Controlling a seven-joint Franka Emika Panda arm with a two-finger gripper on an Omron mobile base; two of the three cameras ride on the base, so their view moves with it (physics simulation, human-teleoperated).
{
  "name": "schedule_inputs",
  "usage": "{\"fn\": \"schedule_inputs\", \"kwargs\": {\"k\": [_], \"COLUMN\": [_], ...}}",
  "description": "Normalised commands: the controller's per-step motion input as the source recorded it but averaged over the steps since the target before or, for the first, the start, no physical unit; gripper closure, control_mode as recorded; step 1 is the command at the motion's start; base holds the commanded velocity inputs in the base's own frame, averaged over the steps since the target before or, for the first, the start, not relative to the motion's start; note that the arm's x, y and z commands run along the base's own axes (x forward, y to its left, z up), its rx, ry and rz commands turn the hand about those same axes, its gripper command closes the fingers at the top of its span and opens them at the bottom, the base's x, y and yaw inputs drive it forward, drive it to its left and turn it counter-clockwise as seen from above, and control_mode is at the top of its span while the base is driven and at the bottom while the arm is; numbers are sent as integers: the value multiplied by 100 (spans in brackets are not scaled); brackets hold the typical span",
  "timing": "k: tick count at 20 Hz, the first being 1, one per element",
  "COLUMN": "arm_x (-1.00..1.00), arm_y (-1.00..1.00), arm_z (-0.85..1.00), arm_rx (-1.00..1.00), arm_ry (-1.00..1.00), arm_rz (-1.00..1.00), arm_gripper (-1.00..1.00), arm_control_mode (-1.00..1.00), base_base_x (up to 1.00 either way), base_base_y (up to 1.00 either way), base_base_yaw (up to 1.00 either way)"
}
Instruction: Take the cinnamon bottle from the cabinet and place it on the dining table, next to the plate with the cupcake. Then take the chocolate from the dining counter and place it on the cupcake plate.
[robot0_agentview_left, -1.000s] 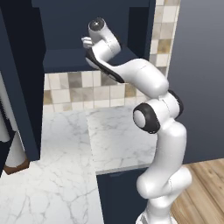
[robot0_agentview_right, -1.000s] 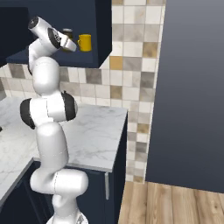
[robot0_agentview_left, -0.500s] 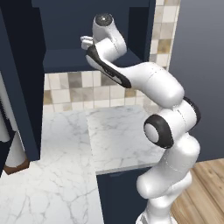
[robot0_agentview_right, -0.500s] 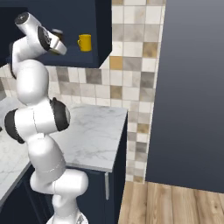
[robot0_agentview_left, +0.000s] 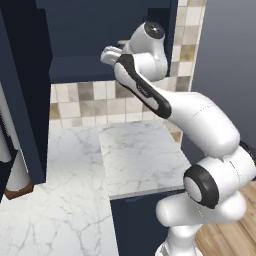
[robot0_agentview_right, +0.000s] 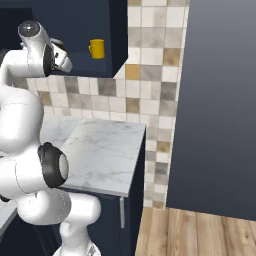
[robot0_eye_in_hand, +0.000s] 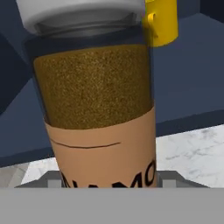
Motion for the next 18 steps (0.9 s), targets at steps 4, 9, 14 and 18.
{"fn": "schedule_inputs", "kwargs": {"k": [4,9,14,18], "arm_x": [-77,-77,-78,-68], "arm_y": [-34,-33,-26,-41], "arm_z": [0,0,-7,-28], "arm_rx": [0,0,1,6], "arm_ry": [-7,-12,-20,-17], "arm_rz": [41,40,33,21], "arm_gripper": [100,100,100,100], "arm_control_mode": [-100,-100,-100,-100], "base_base_x": [0,0,0,0], "base_base_y": [0,0,0,0], "base_base_yaw": [0,0,0,0]}}
